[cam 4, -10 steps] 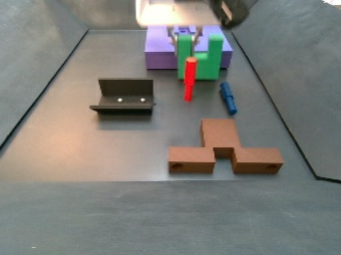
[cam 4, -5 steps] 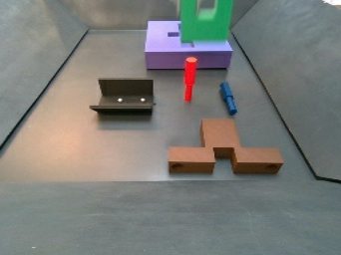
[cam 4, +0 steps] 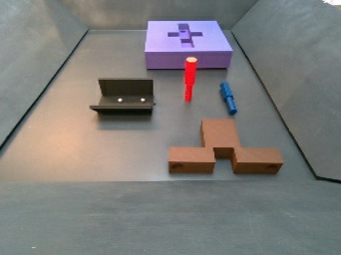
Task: Pick up the green object. Move up. Move to above the board. Insert the green object.
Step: Move to above the board, then insert the green object.
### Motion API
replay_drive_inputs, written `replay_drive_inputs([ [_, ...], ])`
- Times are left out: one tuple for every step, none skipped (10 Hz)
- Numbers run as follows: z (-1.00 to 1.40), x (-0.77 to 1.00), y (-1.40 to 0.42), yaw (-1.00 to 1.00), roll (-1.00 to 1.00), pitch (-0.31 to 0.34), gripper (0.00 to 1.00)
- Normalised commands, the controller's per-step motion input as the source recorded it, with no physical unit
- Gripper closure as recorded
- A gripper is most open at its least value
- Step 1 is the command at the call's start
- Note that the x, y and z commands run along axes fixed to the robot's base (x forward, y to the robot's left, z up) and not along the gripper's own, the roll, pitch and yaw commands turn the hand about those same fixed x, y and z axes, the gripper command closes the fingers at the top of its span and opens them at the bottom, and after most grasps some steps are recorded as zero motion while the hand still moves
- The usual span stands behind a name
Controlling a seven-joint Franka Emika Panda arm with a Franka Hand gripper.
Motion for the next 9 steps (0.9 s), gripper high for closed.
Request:
replay_drive_inputs([
  [0.33,0.01,-1.40,0.13,0.22,0.115,1.00],
  [0.33,0.03,-1.40,0.10,0.23,0.108,1.00],
  [0.35,0.10,-1.40,0.04,0.12,0.124,1.00],
  [0.21,0.09,-0.87,0.02,0.10,0.133,1.00],
  [0.07,0.09,-0.26,0.02,0.09,0.145,1.00],
  [0.00,0.00,0.00,0.00,0.00,0.000,1.00],
  [-0.03,0.00,0.00,0.00,-0.03,0.000,1.00],
  [-0.40,0.00,-0.11,-0.17,-0.18,-0.010,1.00],
  [-0.28,0.12,-0.32,-0.23,-0.38,-0.137,1.00],
])
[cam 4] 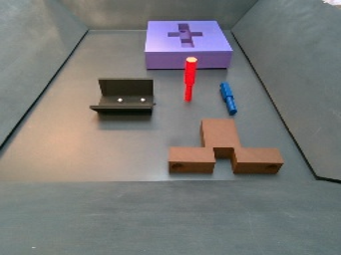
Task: Pick up the green object. Move up. Move to above the board. Insert the green object.
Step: Insert the green object.
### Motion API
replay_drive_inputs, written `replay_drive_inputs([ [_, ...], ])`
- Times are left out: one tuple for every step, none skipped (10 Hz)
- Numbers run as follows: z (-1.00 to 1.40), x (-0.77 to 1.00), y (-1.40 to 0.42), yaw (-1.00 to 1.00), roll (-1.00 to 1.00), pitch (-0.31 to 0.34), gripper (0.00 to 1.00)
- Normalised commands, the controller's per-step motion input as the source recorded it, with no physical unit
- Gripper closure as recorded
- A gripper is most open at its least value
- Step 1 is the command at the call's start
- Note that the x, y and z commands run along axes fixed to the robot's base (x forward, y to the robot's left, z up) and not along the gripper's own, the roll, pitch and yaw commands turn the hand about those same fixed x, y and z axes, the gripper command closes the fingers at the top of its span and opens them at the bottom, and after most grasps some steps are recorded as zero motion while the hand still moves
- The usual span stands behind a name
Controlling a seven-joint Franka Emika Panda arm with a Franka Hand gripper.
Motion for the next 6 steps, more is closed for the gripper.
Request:
replay_drive_inputs([
  [-0.53,0.04,-0.62,-0.25,-0.14,-0.254,1.00],
  [-0.79,0.24,-0.53,-0.24,-0.06,-0.210,1.00],
  [-1.00,0.60,-0.19,-0.10,0.00,-0.076,1.00],
  [-1.00,0.59,0.00,0.06,0.07,-0.016,1.00],
  [-0.97,0.56,0.01,0.26,0.06,0.000,1.00],
  [-0.73,0.41,0.12,0.50,0.04,0.000,1.00],
])
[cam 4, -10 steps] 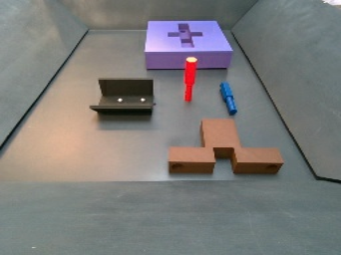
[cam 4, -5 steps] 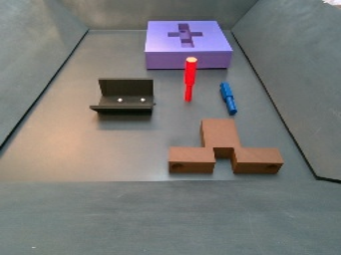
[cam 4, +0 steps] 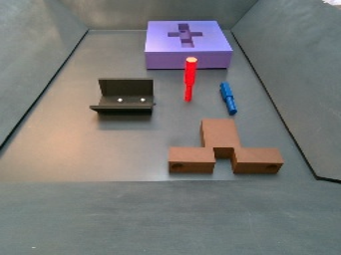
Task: Pick up the green object. Move up. Move to above the board. Insert the green object.
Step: Insert the green object.
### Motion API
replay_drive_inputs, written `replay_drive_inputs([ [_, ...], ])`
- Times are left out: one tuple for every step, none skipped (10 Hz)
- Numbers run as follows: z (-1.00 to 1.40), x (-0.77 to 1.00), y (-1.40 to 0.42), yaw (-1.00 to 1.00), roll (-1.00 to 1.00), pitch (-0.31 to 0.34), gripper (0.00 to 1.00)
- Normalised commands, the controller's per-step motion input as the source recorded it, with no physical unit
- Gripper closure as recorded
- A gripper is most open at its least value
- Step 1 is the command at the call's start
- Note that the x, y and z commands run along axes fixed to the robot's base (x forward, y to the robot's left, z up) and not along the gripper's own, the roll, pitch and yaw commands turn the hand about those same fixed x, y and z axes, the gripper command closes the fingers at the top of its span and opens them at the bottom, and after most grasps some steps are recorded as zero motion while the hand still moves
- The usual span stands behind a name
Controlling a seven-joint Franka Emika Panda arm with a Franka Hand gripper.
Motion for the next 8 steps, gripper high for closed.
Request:
replay_drive_inputs([
  [-0.49,0.27,0.05,0.66,0.14,0.000,1.00],
  [-0.41,0.17,0.01,0.70,0.26,0.000,1.00],
  [0.00,0.00,-0.02,0.00,0.00,0.000,1.00],
  [-0.08,-0.06,0.00,-0.09,-0.04,-0.027,1.00],
  [-0.25,0.00,0.00,-0.26,-0.04,0.000,1.00],
  [-0.30,-0.21,0.02,-0.38,-0.15,-0.026,1.00],
  [-0.18,-0.05,0.07,-0.27,-0.33,-0.151,1.00],
  [-0.14,0.00,0.00,-0.29,-0.27,-0.164,1.00],
])
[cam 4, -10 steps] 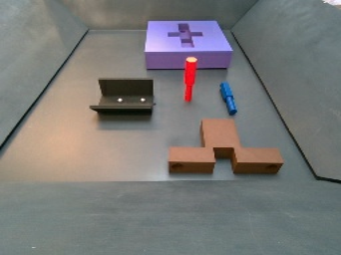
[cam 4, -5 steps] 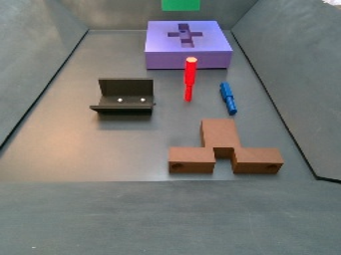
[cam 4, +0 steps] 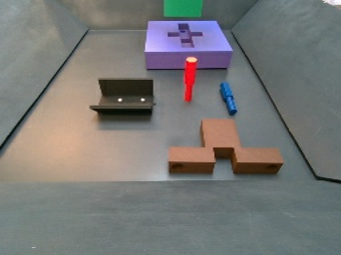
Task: Pick up the green object. Move up. Move to above the board. Insert the green object.
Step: Insert the green object.
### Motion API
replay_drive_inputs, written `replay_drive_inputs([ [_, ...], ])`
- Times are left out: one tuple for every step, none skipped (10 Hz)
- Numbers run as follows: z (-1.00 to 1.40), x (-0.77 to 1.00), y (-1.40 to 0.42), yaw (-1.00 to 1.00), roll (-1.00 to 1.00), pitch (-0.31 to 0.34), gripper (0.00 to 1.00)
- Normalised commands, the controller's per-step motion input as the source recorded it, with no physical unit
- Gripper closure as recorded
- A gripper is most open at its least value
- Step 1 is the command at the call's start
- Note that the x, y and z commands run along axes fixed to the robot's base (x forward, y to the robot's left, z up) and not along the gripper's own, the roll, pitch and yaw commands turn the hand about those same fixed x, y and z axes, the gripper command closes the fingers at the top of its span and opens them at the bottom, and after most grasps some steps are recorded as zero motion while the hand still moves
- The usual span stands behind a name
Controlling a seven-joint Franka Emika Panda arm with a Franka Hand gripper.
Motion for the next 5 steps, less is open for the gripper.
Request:
replay_drive_inputs([
  [-0.14,0.00,0.00,-0.06,-0.12,-0.143,1.00],
  [-0.24,0.02,0.00,0.01,0.00,-0.107,1.00],
  [-0.20,0.00,0.00,0.33,0.13,-0.094,1.00],
  [-0.20,-0.05,0.00,0.37,0.18,-0.124,1.00],
  [-0.17,-0.05,0.00,0.33,0.21,-0.119,1.00],
])
